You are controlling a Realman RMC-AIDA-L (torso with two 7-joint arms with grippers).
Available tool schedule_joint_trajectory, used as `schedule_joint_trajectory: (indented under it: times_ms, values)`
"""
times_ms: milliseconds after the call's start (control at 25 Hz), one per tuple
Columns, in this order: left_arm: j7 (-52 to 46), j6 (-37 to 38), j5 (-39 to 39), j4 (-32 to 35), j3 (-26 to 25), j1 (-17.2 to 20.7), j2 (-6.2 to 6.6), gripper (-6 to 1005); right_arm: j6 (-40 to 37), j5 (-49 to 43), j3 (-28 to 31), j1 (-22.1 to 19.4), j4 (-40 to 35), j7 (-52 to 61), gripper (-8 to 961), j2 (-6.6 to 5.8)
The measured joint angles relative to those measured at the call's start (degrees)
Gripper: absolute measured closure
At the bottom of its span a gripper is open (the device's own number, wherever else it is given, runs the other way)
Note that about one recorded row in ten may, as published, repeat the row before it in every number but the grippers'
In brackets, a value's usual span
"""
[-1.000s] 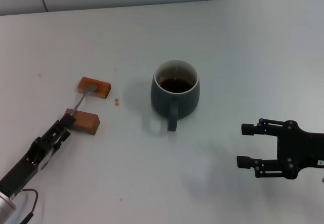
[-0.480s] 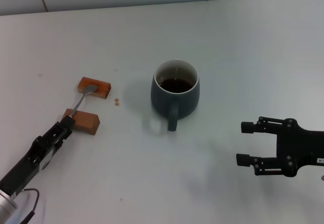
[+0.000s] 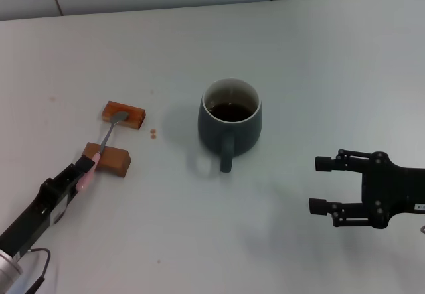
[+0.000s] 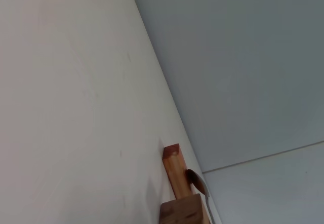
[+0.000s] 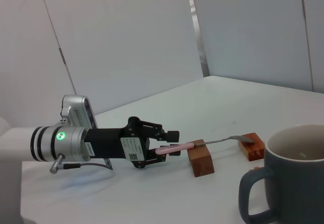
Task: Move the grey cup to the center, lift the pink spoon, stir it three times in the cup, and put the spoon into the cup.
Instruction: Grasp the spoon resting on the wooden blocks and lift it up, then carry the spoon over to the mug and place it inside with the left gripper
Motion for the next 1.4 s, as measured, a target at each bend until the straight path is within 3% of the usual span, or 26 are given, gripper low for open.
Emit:
schedule_joint_trajectory:
  times_ms: [120, 560, 1000, 1160, 1280, 1360, 1400]
  values:
    - [-0.1, 0.0, 0.2, -0.3, 0.2, -0.2, -0.02, 706, 0.0, 0.0, 0.0, 0.1, -0.2, 0.0, 142, 0.0]
    - [-0.2, 0.0, 0.3, -1.9, 0.2, -1.0, -0.22, 699, 0.0, 0.0, -0.8, 0.2, -1.2, 0.3, 142, 0.0]
    - [0.5, -0.5, 0.1, -2.4, -0.6, -1.5, -0.26, 850, 0.4, -0.2, -0.8, -0.1, -1.4, 0.3, 141, -0.07]
    - [1.4, 0.5, 0.4, -1.7, -0.3, -1.8, -0.2, 861, 0.4, -0.2, -0.8, -0.3, -1.4, 0.3, 141, -0.09]
    - [0.9, 3.5, 2.0, 3.7, 0.4, -2.3, 0.19, 869, 0.4, -0.2, -0.8, -0.4, -1.4, 0.3, 141, -0.1]
    - [-0.8, 4.8, 4.2, 10.7, 1.2, -2.7, 0.48, 872, 0.4, -0.3, -0.8, -0.4, -1.4, 0.3, 141, -0.09]
    - [-3.0, 4.5, 6.8, 17.3, 1.9, -2.9, 0.71, 872, 0.4, -0.3, -0.8, -0.4, -1.4, 0.3, 141, -0.09]
